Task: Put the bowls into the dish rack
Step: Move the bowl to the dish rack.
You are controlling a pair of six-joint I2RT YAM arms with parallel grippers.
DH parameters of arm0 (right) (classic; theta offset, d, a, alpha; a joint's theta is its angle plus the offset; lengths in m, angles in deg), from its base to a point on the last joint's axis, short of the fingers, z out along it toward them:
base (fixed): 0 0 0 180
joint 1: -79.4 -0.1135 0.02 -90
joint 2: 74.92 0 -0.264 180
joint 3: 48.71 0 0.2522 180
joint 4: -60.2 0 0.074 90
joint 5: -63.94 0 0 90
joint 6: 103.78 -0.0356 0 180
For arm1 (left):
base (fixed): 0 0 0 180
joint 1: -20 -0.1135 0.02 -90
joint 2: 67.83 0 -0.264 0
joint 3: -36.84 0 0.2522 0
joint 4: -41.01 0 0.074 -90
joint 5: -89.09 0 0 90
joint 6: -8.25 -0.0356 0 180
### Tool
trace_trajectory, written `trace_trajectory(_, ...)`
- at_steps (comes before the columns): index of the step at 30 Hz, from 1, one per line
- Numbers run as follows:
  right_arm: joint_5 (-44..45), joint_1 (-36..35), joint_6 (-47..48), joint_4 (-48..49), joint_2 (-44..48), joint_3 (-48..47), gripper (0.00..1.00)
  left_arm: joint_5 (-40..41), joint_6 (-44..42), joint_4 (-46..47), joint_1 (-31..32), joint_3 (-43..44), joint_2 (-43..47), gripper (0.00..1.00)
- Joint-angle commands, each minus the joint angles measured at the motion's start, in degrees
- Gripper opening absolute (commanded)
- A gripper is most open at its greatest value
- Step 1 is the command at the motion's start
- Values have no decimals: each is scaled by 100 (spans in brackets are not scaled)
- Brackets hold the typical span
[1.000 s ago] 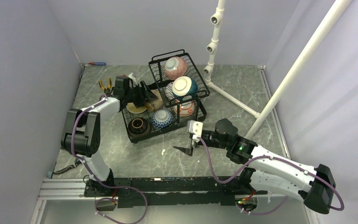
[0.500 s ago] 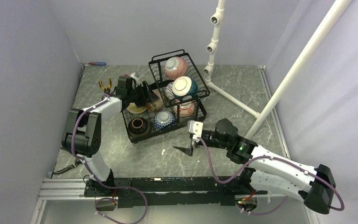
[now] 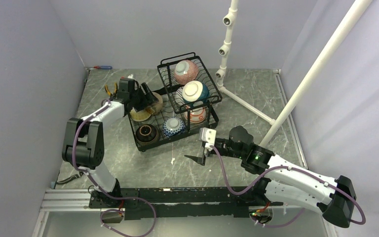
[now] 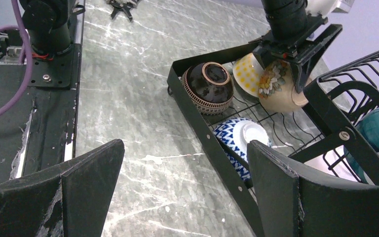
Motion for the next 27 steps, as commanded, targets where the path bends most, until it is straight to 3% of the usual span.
trace_trajectory(1,-39,-15,9,201,-40,1,100,671,-91,-173,-88,-64,582,3)
trace_trajectory(5,-75,-11,9,218,-114,-23,100,748,-150,-222,-93,-74,696,3)
trace_trajectory(15,-26,-19,-8,218,-50,32,100,-749,276,957,-73,-6,367,3)
trace_trajectory(27,28,-18,18,179,-12,47,100,-1048,871,1739,132,110,-241,3)
